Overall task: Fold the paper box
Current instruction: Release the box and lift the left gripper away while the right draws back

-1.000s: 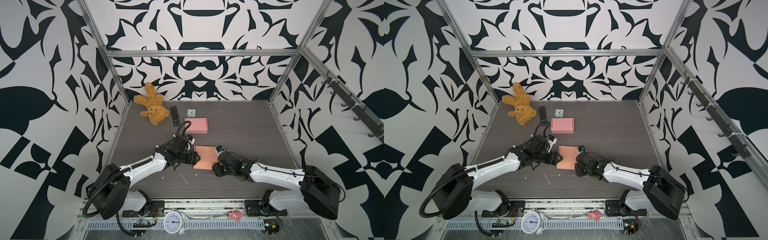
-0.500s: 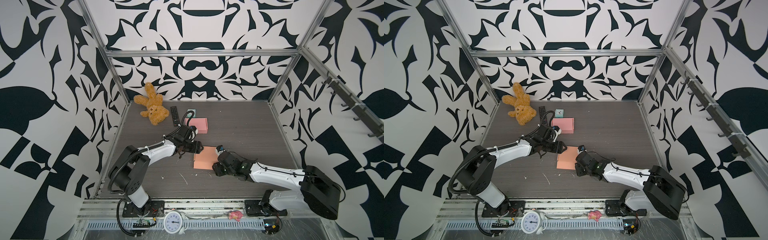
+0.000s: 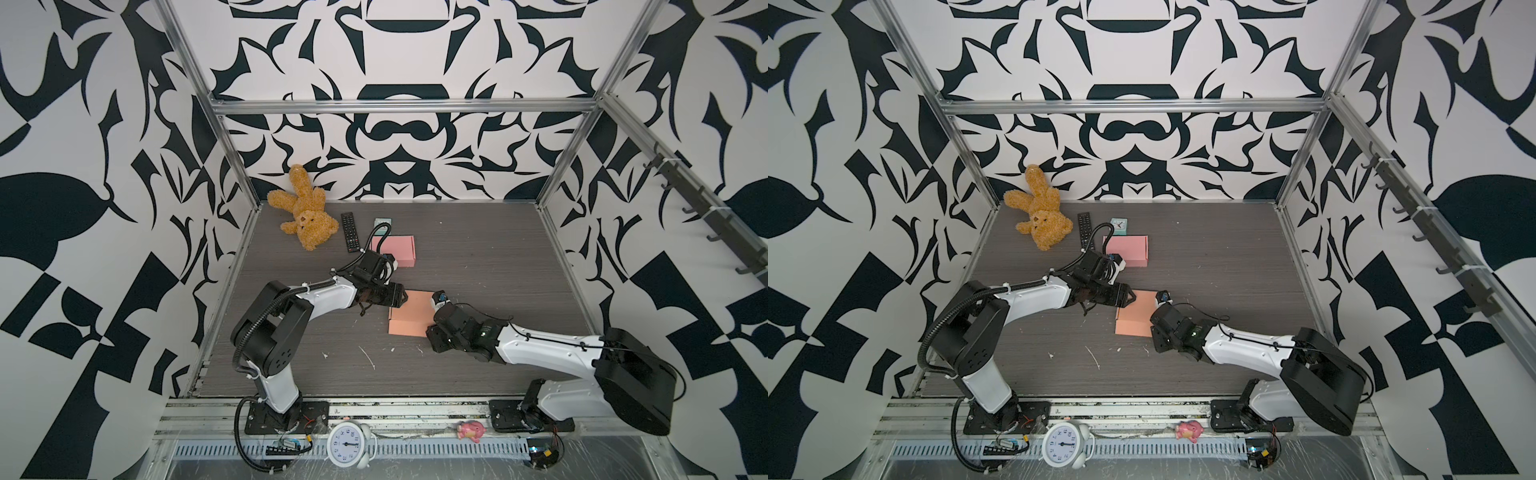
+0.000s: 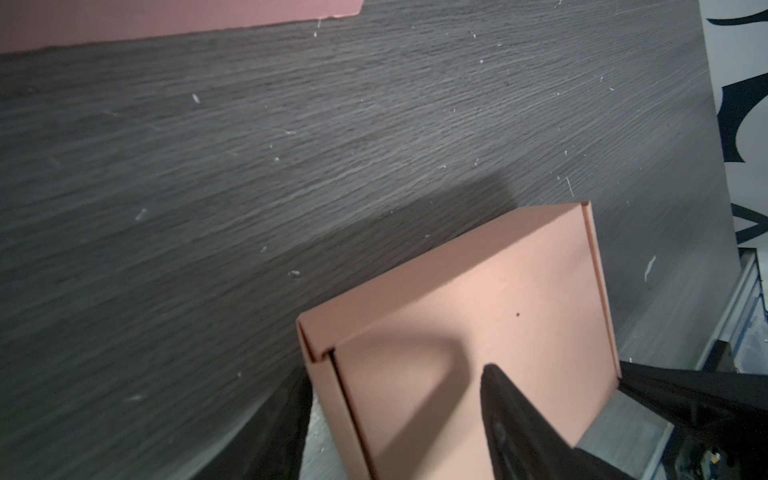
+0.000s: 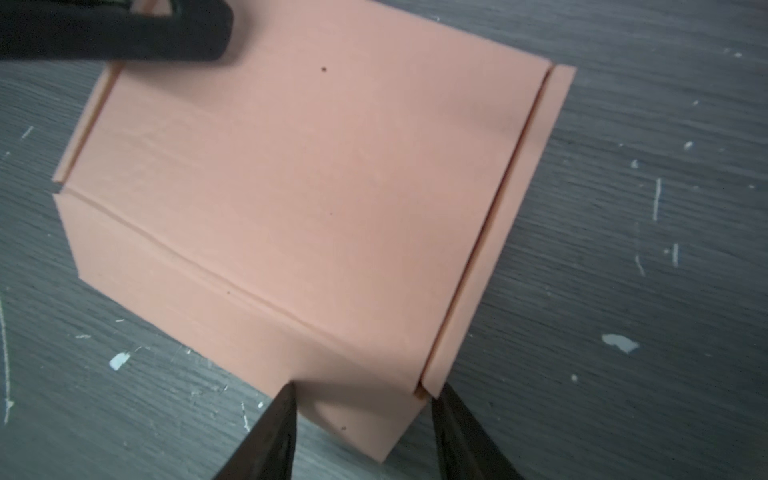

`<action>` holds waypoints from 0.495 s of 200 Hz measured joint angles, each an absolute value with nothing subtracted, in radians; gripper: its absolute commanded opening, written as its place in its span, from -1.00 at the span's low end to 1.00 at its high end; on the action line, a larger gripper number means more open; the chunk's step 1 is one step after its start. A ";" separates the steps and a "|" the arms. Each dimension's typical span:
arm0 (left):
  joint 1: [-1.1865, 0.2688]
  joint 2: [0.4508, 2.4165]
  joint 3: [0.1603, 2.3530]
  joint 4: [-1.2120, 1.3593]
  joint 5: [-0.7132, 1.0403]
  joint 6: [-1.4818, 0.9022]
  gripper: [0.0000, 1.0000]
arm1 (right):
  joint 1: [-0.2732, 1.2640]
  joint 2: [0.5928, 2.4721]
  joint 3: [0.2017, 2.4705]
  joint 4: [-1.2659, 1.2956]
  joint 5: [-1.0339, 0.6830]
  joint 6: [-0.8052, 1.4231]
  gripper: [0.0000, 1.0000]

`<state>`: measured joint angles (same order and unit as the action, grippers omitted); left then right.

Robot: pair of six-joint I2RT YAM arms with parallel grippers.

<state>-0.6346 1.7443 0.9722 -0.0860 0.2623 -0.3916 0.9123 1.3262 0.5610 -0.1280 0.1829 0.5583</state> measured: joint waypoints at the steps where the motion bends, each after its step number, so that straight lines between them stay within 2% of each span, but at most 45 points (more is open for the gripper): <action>1: -0.635 1.744 0.972 -0.086 0.262 -0.391 0.34 | 0.912 1.327 0.561 -0.128 0.185 0.557 0.08; 99: -0.634 1.744 0.972 -0.068 0.278 -0.391 0.31 | 0.831 1.346 0.561 -0.097 0.229 0.513 0.08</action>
<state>-0.6342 1.7443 0.9718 -0.0685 0.2783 -0.3912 0.8314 1.3457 0.5610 -0.0975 0.2291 0.5133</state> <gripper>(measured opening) 0.656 0.542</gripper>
